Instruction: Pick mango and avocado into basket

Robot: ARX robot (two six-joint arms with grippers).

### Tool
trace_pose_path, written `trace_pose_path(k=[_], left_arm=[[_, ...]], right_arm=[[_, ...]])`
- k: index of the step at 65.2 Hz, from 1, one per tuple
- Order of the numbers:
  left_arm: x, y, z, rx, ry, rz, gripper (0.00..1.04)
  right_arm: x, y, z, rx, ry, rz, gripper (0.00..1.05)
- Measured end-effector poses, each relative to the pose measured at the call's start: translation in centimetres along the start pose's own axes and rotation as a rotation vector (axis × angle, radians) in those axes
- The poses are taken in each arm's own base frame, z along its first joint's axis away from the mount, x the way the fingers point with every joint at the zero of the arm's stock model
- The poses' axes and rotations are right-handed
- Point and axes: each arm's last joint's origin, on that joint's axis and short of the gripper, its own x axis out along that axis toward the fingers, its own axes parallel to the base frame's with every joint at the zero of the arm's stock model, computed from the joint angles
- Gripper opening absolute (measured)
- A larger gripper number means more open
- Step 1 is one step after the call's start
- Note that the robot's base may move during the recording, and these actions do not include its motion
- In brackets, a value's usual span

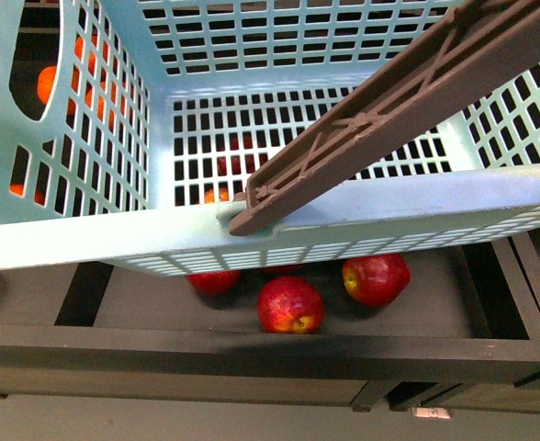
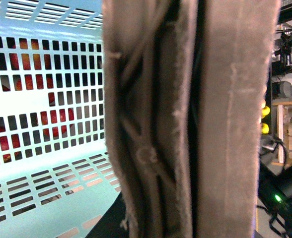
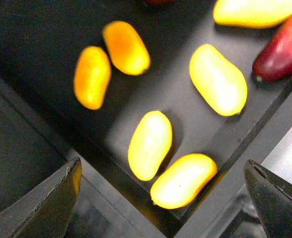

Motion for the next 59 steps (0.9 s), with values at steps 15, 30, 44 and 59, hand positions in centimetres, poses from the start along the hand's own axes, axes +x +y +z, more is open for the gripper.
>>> trace_pose_path(k=[15,30,44,59], left_arm=[[0.0,0.0,0.0,0.0,0.0,0.0,0.14],[0.0,0.0,0.0,0.0,-0.001,0.001,0.14],[0.0,0.0,0.0,0.0,-0.001,0.001,0.14],[0.0,0.0,0.0,0.0,-0.001,0.001,0.14]], right_arm=[[7.9,1.0,-1.7,0.177,0.13,-0.154,0.96],[11.8,1.1,-5.6,0.243,0.213,-0.246,0.96],[14.1,1.6,-7.4,0.25,0.244,-0.277,0.96],[15.4,2.8,-7.5,0.25,0.24,-0.264,0.96]])
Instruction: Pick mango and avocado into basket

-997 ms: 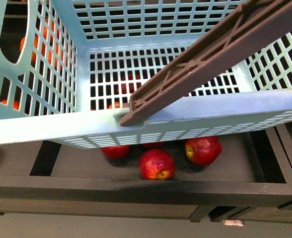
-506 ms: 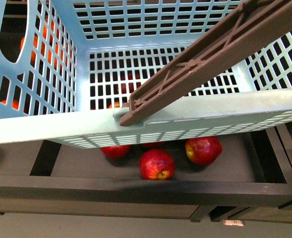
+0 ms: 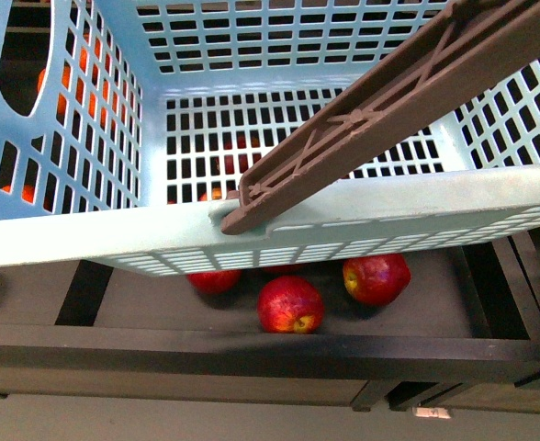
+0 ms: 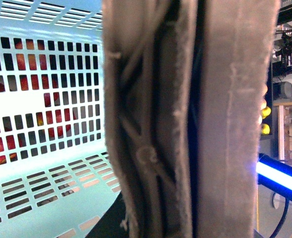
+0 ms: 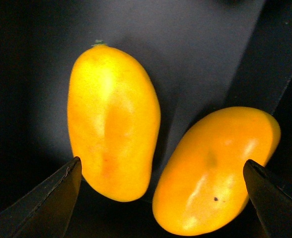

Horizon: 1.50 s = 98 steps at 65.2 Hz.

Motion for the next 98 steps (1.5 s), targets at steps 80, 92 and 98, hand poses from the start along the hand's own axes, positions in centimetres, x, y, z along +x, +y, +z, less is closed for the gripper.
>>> trace_pose_path(k=[80,92,98], left_arm=[[0.0,0.0,0.0,0.0,0.0,0.0,0.14],[0.0,0.0,0.0,0.0,-0.001,0.001,0.14],[0.0,0.0,0.0,0.0,-0.001,0.001,0.14]], right_arm=[[8.0,4.2,0.3,-0.038,0.023,-0.028,0.96],[8.5,5.1,0.6,-0.052,0.011,-0.015,0.9],[8.6,5.2,0.6,-0.055,0.009,-0.002,0.76]])
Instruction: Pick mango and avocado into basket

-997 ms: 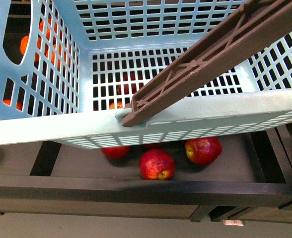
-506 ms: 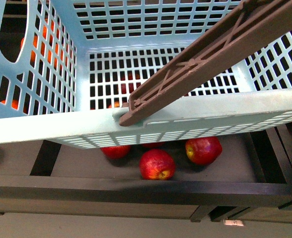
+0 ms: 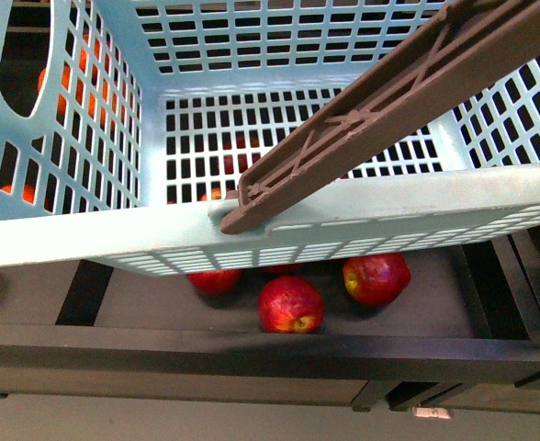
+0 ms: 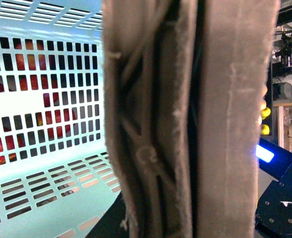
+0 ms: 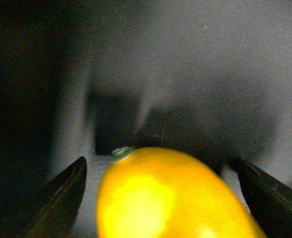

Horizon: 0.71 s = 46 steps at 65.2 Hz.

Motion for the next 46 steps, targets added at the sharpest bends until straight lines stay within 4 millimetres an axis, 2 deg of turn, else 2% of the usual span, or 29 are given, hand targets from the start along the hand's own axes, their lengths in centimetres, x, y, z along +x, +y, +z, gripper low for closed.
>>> trace_pose_path(k=[14,24,35,46], left_arm=[[0.0,0.0,0.0,0.0,0.001,-0.001,0.14],[0.0,0.0,0.0,0.0,0.001,-0.001,0.14],[0.0,0.0,0.0,0.0,0.001,-0.001,0.14],[0.0,0.0,0.0,0.0,0.0,0.0,0.14]], right_arm=[[-0.5,-0.4,0.2,0.0,0.007,0.027,0.53],[-1.7,-1.0,0.8,0.008,0.008,0.053,0.49],[-4.9,-0.9,2.4,0.011,-0.024,0.113,0.48],[-9.8,-0.6,4.8,0.014,-0.088,0.195,0.48]])
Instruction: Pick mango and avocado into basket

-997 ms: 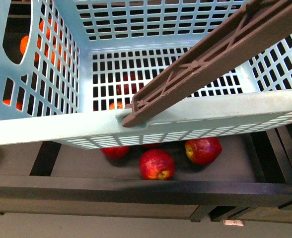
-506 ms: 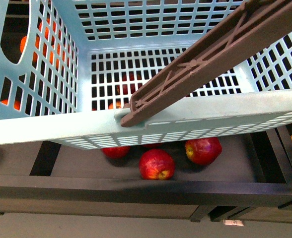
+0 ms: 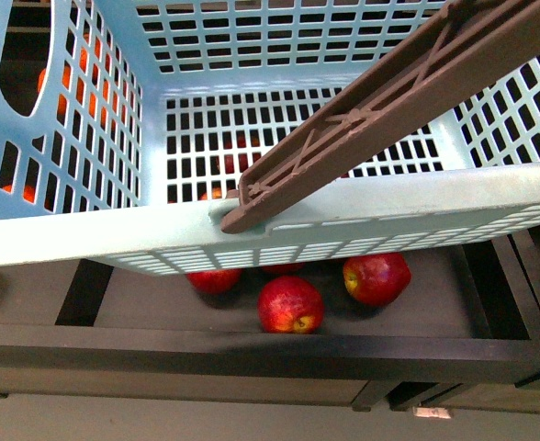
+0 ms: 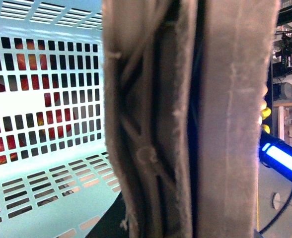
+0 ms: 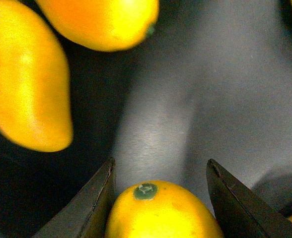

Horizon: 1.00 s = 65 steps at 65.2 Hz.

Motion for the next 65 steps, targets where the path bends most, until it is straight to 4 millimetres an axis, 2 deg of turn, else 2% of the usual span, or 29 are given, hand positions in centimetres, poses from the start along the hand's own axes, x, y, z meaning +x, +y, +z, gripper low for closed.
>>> trace_pose_path(k=[19,29,36,39,41,45,49,56,65], left_arm=[[0.0,0.0,0.0,0.0,0.001,-0.001,0.14],[0.0,0.0,0.0,0.0,0.001,-0.001,0.14],[0.0,0.0,0.0,0.0,0.001,-0.001,0.14],[0.0,0.0,0.0,0.0,0.001,-0.001,0.14],[0.0,0.0,0.0,0.0,0.001,-0.001,0.14],[0.0,0.0,0.0,0.0,0.0,0.0,0.14],[0.0,0.0,0.0,0.0,0.0,0.0,0.14],[0.0,0.0,0.0,0.0,0.001,-0.001,0.14],[0.0,0.0,0.0,0.0,0.001,-0.001,0.14]], right_arm=[[-8.8,-1.1,2.7,-0.005,-0.072,0.112,0.48],[-16.5,0.0,3.6,-0.036,-0.134,0.271,0.48],[-21.3,1.4,3.3,-0.087,-0.194,0.387,0.48],[-24.0,2.2,2.8,-0.116,-0.23,0.446,0.48],[-25.0,2.5,2.5,-0.128,-0.247,0.47,0.48],[-28.6,3.6,1.1,-0.178,-0.301,0.555,0.48],[-30.6,4.3,-0.4,-0.215,-0.345,0.602,0.48],[-32.4,5.6,-3.6,-0.295,-0.334,0.675,0.48],[-32.6,7.7,-7.4,-0.399,-0.299,0.723,0.48]])
